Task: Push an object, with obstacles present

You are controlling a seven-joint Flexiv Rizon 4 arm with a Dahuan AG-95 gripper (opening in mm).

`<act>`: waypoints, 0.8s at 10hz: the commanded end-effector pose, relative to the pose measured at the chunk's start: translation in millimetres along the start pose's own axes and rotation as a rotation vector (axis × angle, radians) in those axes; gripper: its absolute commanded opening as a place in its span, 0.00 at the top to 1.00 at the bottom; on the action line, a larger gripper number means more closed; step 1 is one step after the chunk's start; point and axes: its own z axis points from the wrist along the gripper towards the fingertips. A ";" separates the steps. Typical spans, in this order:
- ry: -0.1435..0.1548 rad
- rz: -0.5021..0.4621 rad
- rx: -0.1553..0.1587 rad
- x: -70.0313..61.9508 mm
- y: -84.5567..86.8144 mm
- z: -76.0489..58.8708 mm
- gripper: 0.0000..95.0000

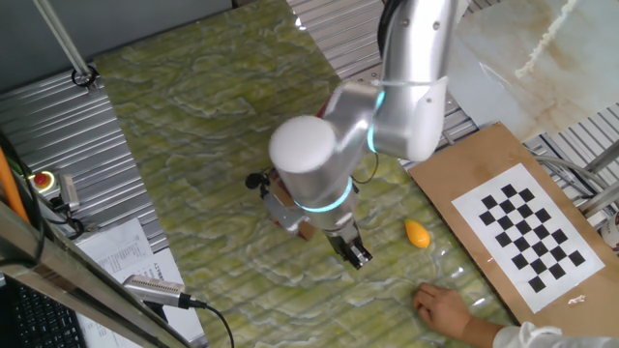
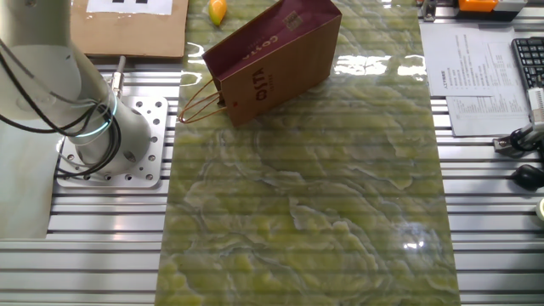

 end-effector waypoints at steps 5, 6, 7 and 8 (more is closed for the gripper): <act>-0.014 -0.031 0.050 -1.1 -1.4 -0.4 1.00; -0.002 -0.023 0.048 2.3 2.2 -10.4 1.00; 0.001 -0.028 0.048 5.8 5.8 -19.3 1.00; 0.002 -0.026 0.046 10.4 9.7 -28.4 1.00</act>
